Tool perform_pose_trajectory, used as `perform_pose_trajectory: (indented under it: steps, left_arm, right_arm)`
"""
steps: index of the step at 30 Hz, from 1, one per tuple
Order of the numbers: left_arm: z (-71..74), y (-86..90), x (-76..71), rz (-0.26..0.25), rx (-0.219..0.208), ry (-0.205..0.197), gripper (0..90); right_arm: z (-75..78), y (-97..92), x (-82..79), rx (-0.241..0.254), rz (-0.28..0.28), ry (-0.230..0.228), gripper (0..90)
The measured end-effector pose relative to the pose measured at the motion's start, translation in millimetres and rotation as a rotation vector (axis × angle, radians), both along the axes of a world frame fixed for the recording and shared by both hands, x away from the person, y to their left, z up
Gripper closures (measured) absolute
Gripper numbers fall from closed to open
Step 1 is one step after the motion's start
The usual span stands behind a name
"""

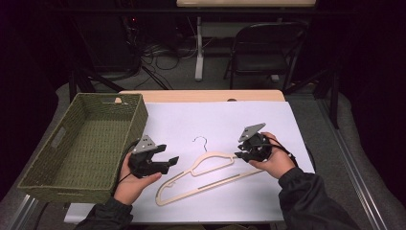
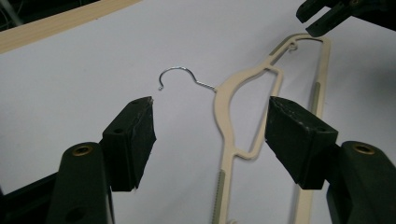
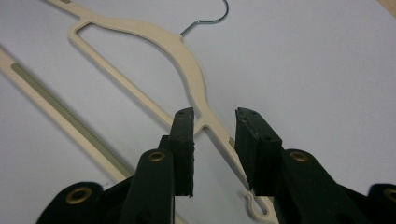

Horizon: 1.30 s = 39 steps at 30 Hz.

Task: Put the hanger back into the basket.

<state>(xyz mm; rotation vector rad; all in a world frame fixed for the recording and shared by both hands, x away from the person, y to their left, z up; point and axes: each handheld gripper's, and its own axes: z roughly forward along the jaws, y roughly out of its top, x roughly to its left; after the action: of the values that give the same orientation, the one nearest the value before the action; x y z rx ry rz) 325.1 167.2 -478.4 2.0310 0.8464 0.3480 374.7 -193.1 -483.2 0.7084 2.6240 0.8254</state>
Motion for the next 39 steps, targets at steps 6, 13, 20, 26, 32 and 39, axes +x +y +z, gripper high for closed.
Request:
perform_pose_trajectory:
  steps: [6, 13, 20, 26, 32, 39]
  left_arm:
    - [-4.3, -2.0, 4.7, 0.002, 0.004, 0.019, 33.9]
    - [-8.5, -7.3, 5.3, -0.014, 0.012, 0.013, 37.9]
    - [-11.5, -7.8, 1.0, -0.021, 0.006, 0.008, 38.6]
    - [-11.2, -6.3, -6.5, -0.028, -0.014, -0.001, 38.6]
    - [-7.7, -3.2, -12.3, -0.030, -0.019, -0.018, 38.7]
    - [-6.4, 1.5, -15.0, -0.022, -0.017, -0.026, 38.7]
  right_arm:
    - [-4.0, 4.4, 7.4, 0.013, 0.003, -0.003, 69.4]
    - [-1.7, 26.1, 4.7, 0.041, 0.103, 0.007, 73.2]
    - [-20.1, 53.7, 0.8, -0.004, 0.214, 0.051, 72.3]
    - [-20.8, 69.4, 2.9, -0.085, 0.288, 0.072, 72.8]
    - [-12.5, 81.2, 7.4, -0.176, 0.363, 0.106, 73.0]
    - [-2.7, 94.9, 11.5, -0.288, 0.436, 0.124, 72.7]
